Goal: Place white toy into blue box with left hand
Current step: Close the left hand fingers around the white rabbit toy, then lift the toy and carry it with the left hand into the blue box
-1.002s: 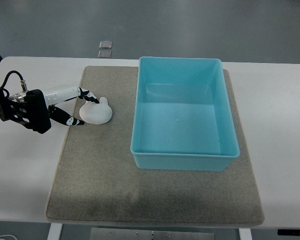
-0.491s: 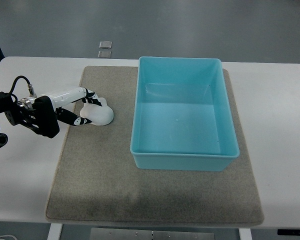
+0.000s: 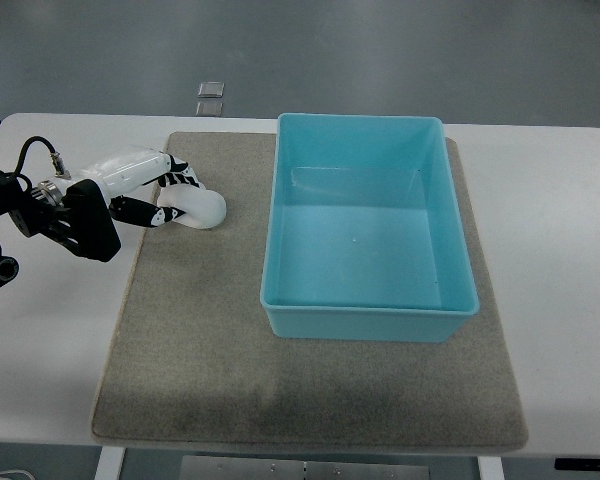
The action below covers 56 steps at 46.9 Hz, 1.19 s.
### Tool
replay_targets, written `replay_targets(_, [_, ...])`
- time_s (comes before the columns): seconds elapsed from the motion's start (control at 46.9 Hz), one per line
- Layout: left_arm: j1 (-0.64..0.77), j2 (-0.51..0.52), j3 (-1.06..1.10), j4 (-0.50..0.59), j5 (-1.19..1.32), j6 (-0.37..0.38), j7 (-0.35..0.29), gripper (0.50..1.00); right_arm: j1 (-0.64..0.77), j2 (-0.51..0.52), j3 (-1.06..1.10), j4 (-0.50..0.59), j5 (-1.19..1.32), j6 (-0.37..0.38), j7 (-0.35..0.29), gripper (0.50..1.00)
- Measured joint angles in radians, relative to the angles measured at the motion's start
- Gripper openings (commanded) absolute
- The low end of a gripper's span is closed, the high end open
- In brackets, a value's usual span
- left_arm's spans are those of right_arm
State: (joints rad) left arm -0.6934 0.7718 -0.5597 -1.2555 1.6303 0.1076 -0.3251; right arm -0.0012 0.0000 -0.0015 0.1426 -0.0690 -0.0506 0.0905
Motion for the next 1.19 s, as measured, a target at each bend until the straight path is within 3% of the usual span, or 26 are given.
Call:
replay_targets(0.32, [-0.130,-0.022,-0.068,-0.018,-0.020,-0.009,0.002,0.500,0.000,0.000,0.000,0.000,0.000,0.000,0.000,0.936])
replay_targets(0.832, [-0.198,-0.374,-0.034,-0.031,-0.020,-0.116,0.002,0.500,0.000,0.000,0.000,0.000,0.000,0.000,0.000,0.936])
replay_targets(1.173, [-0.206,-0.400,0.109,0.006,-0.018,-0.118,0.010,0.500,0.000,0.000,0.000,0.000,0.000,0.000,0.000,0.936])
replay_targets(1.194, [-0.206,-0.400,0.115,0.009,-0.018,-0.118,0.011,0.516,0.000,0.000,0.000,0.000,0.000,0.000,0.000,0.936])
